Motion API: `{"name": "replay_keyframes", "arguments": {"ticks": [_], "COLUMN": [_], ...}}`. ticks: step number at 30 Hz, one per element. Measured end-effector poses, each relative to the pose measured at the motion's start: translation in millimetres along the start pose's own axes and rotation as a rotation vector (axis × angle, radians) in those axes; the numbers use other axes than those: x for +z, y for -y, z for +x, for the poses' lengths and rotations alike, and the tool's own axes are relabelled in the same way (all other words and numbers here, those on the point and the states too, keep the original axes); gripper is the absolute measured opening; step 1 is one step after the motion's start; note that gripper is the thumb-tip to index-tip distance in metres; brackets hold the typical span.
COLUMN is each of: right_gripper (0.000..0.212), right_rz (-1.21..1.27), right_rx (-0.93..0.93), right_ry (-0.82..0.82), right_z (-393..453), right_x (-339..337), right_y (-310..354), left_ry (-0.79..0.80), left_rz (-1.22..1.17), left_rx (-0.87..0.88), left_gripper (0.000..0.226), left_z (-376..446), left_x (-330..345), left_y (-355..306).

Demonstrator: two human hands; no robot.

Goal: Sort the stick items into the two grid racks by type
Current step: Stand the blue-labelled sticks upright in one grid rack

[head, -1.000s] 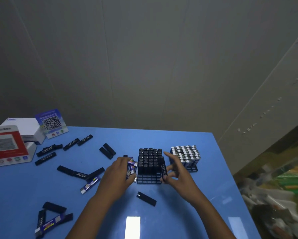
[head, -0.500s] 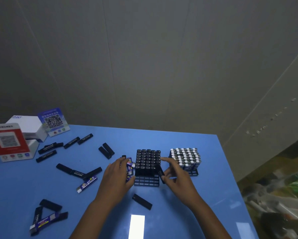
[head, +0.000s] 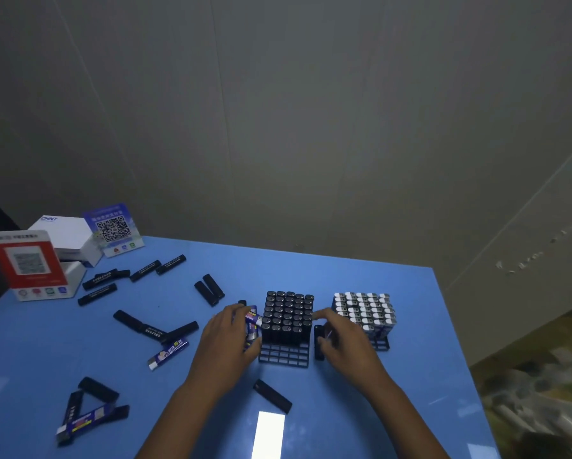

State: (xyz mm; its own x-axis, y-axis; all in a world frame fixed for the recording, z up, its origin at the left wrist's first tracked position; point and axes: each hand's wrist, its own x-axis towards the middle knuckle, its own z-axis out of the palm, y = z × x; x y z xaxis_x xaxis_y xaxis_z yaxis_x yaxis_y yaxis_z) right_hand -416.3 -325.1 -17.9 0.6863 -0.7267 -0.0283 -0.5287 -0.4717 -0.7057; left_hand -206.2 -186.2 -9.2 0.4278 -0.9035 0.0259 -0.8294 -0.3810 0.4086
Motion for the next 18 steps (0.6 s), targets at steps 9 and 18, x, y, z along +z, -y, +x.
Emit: {"name": "replay_keyframes", "arguments": {"ticks": [9, 18], "right_gripper": [0.016, 0.030], "right_rz": [-0.066, -0.165], "right_rx": [0.000, -0.091], "right_ry": [0.014, 0.045], "right_z": [21, 16], "right_x": [5, 9], "right_y": [-3, -8], "left_ry": [0.027, 0.017], "left_rz": [0.123, 0.290], "left_rx": [-0.017, -0.032], "left_gripper": [0.078, 0.085], "left_z": [4, 1], "left_x": [19, 32], "left_y": [5, 14]}}
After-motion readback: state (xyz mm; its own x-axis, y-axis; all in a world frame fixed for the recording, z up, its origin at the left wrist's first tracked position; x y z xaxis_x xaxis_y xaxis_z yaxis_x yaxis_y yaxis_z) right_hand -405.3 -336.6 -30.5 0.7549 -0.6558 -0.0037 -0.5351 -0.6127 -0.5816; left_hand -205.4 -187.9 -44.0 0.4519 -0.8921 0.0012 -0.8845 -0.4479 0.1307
